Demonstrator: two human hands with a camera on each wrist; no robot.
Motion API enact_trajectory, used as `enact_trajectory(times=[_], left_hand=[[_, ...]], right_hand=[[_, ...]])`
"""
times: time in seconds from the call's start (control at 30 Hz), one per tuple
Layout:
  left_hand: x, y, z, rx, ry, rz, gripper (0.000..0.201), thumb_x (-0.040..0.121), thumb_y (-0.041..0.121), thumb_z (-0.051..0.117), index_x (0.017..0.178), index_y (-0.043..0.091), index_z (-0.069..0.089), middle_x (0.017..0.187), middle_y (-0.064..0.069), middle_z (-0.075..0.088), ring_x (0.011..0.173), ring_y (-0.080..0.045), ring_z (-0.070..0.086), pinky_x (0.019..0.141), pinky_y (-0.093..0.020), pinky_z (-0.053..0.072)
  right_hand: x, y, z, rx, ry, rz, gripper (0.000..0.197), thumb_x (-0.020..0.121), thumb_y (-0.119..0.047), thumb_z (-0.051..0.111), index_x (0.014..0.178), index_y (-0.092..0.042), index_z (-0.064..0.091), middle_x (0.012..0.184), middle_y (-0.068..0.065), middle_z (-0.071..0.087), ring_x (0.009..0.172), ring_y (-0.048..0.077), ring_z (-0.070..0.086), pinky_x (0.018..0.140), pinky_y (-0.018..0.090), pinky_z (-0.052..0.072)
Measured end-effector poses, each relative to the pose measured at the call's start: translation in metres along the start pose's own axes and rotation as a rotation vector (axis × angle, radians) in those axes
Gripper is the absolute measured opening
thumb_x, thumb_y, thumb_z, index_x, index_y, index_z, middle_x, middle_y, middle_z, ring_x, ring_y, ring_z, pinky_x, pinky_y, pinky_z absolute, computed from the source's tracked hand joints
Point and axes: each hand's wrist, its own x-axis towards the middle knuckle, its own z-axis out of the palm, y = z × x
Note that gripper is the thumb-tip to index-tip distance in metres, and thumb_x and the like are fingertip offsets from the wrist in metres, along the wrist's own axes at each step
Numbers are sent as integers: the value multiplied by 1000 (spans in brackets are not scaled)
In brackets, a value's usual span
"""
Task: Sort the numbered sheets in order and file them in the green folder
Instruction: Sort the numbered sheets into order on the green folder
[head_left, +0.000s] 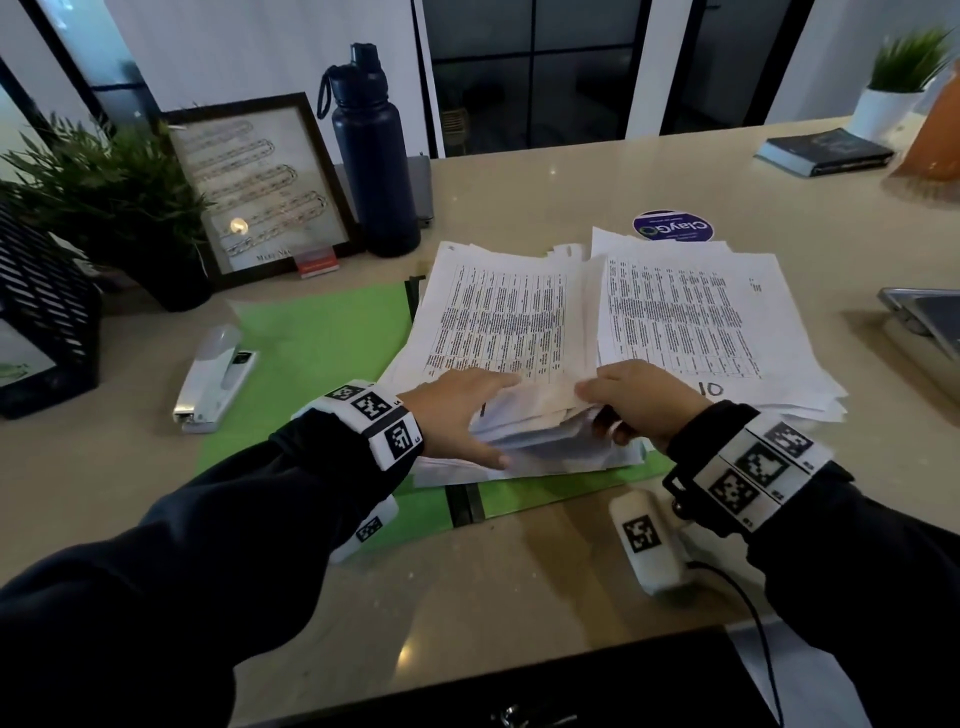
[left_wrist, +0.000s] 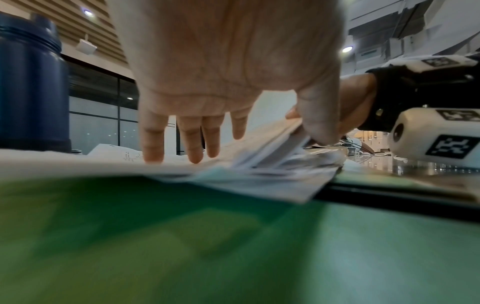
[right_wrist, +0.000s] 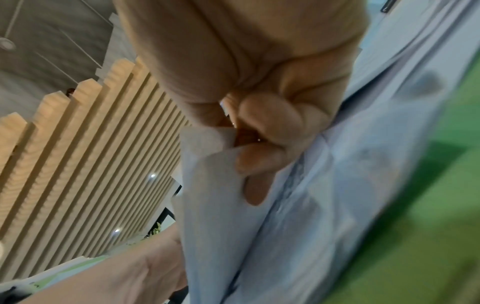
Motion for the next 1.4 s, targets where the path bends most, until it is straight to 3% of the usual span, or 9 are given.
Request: enact_trajectory(times=[0.1, 0.23, 0.4, 0.57, 0.8, 0.9, 1.0, 1.13, 1.4], left_hand=[[-2, 3, -1, -47, 77, -7, 121, 58, 81, 50, 149, 15, 4, 157, -5, 15, 141, -21, 22, 114, -33, 19], [-3, 8, -11, -84, 430, -280, 43, 92, 17, 49, 133, 9, 37, 121, -19, 58, 102, -33, 58, 83, -37, 48], [-2, 0, -16, -93, 494, -465, 36, 86, 7, 39, 121, 11, 34, 82, -10, 57, 71, -30, 56, 68, -40, 50], [-3, 13, -16, -113, 415, -279, 64, 87, 0, 39, 145, 15, 15, 62, 0, 43, 54, -17, 45, 49, -29, 35], [-13, 23, -17, -141, 427, -185, 83, 87, -5, 41, 147, 32, -3, 100, -8, 62, 51, -13, 45, 49, -23, 35], [-14, 22, -19, -175, 583, -117, 98, 83, -10, 41, 136, 37, -26, 147, -11, 33, 47, -14, 43, 46, -25, 38], [-14, 22, -20, -76, 542, -156, 94, 86, -7, 38, 136, 47, -20, 151, -19, 20, 58, -20, 50, 55, -34, 43], [-8, 18, -13, -17, 324, 24, 57, 89, 36, 27, 144, 23, 32, 120, -17, 59, 88, -23, 57, 80, -29, 42], [-5, 8, -8, -112, 392, -39, 128, 56, 90, -11, 96, -8, 61, 72, -24, 58, 66, -29, 56, 59, -27, 37]], right_hand=[[-1, -15, 7, 273, -3, -63, 19, 92, -9, 53, 75, -1, 55, 70, 15, 57, 52, 17, 58, 46, 22, 49], [-1, -29, 11, 442, -82, -171, 22, 98, -20, 42, 103, -10, 61, 100, 13, 67, 90, 21, 62, 82, 37, 52], [-1, -17, 1, 134, -3, -66, 20, 97, -25, 44, 114, -16, 50, 95, 11, 60, 75, 21, 54, 59, 29, 45], [-9, 6, -11, -165, 25, 50, 14, 93, -14, 46, 98, -5, 56, 83, 10, 56, 67, 21, 54, 53, 29, 48], [-12, 3, -10, -201, 70, 68, 21, 93, -17, 48, 105, -2, 57, 88, 8, 52, 69, 16, 49, 53, 29, 53], [-12, -5, -1, -130, 1, 73, 25, 94, -14, 48, 111, -1, 60, 85, 1, 53, 70, 16, 52, 56, 30, 53], [-6, -11, 10, -57, -57, 6, 28, 94, -8, 46, 119, -5, 60, 104, 5, 60, 77, 21, 59, 72, 38, 56], [1, -23, 19, 155, -8, -160, 36, 92, 2, 41, 120, -10, 59, 108, 7, 61, 67, 11, 62, 61, 23, 54], [11, -29, 18, 450, 68, -212, 43, 99, -8, 39, 137, -27, 39, 94, 11, 55, 82, 27, 60, 62, 32, 60]])
